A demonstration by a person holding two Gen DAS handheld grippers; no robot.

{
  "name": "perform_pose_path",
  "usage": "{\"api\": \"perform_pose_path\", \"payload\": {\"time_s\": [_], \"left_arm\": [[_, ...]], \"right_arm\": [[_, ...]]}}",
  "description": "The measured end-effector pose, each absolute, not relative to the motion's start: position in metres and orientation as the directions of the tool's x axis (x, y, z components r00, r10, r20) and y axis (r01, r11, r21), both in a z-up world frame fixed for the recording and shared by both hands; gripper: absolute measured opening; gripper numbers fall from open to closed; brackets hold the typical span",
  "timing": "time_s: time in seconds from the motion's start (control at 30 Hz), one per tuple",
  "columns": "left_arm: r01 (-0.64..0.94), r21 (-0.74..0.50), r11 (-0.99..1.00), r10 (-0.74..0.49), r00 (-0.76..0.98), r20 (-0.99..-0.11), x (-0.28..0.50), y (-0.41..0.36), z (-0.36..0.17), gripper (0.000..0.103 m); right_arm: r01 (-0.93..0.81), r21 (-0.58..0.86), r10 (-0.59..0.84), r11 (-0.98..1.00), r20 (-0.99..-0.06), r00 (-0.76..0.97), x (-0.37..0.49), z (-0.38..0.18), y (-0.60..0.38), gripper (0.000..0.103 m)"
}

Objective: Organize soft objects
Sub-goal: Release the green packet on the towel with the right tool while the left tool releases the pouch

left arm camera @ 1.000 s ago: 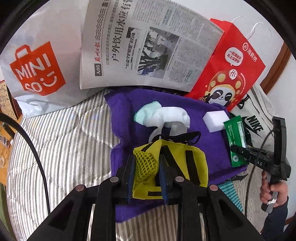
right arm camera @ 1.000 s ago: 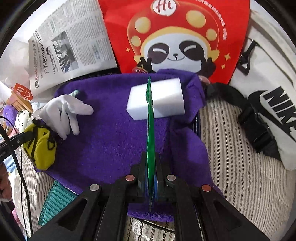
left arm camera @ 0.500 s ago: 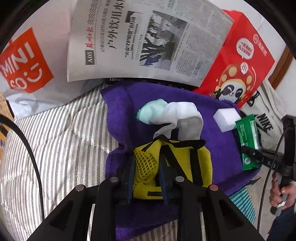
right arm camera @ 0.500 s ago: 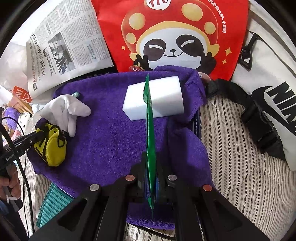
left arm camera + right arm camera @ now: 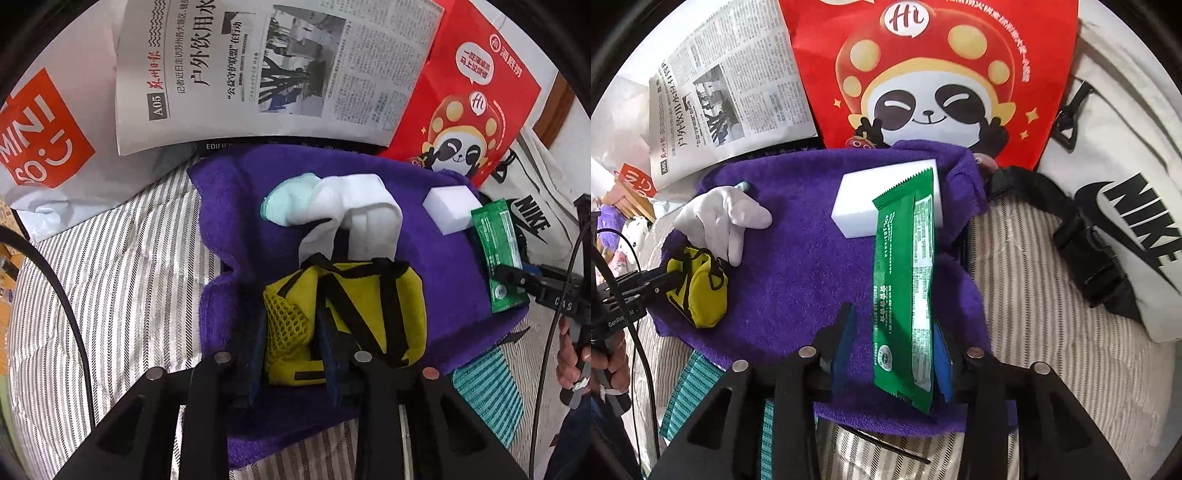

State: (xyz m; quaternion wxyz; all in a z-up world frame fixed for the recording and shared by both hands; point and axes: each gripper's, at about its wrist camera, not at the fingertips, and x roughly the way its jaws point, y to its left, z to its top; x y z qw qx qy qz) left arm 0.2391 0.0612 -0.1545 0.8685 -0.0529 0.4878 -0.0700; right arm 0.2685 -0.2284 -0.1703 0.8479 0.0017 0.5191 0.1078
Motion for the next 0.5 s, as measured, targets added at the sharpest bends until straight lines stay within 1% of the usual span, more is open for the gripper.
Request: {"api": "perform_pose_path", "payload": {"time_s": [0.03,0.1,0.17,0.23,0.27,0.3,0.4,0.5], "left_arm": [[0.072,-0.157,0.985,-0.172,0.511,-0.842,0.239,0.059,-0.155,0.032],[0.077,-0.157,0.985,-0.175,0.496,-0.850,0.239,0.056,-0.155,0.038],[0.088,-0.155,0.984,-0.179,0.490,-0.854,0.237,0.052,-0.154,0.042],[0.095,-0.141,0.985,-0.169,0.487,-0.857,0.233,0.049,-0.153,0.052],[0.098,-0.130,0.987,-0.161,0.488,-0.858,0.231,0.047,-0.152,0.054],[0.097,-0.121,0.988,-0.154,0.490,-0.858,0.229,0.047,-0.151,0.055],[0.095,-0.102,0.990,-0.135,0.495,-0.858,0.222,0.047,-0.146,0.055],[0.087,-0.098,0.991,-0.128,0.499,-0.857,0.214,0.049,-0.137,0.056]], "right_arm": [[-0.182,0.102,0.174,0.978,-0.881,0.441,0.268,-0.168,-0.229,0.047],[-0.181,0.068,0.145,0.981,-0.881,0.450,0.265,-0.164,-0.230,0.048],[-0.180,0.054,0.131,0.982,-0.881,0.454,0.262,-0.160,-0.231,0.049],[-0.174,0.049,0.125,0.983,-0.881,0.456,0.259,-0.156,-0.233,0.050],[-0.172,0.047,0.122,0.984,-0.880,0.460,0.257,-0.153,-0.234,0.050],[-0.169,0.047,0.122,0.984,-0.877,0.464,0.254,-0.151,-0.235,0.050],[-0.165,0.043,0.118,0.985,-0.869,0.480,0.242,-0.141,-0.237,0.056],[-0.175,0.031,0.116,0.984,-0.858,0.501,0.224,-0.130,-0.235,0.058]]}}
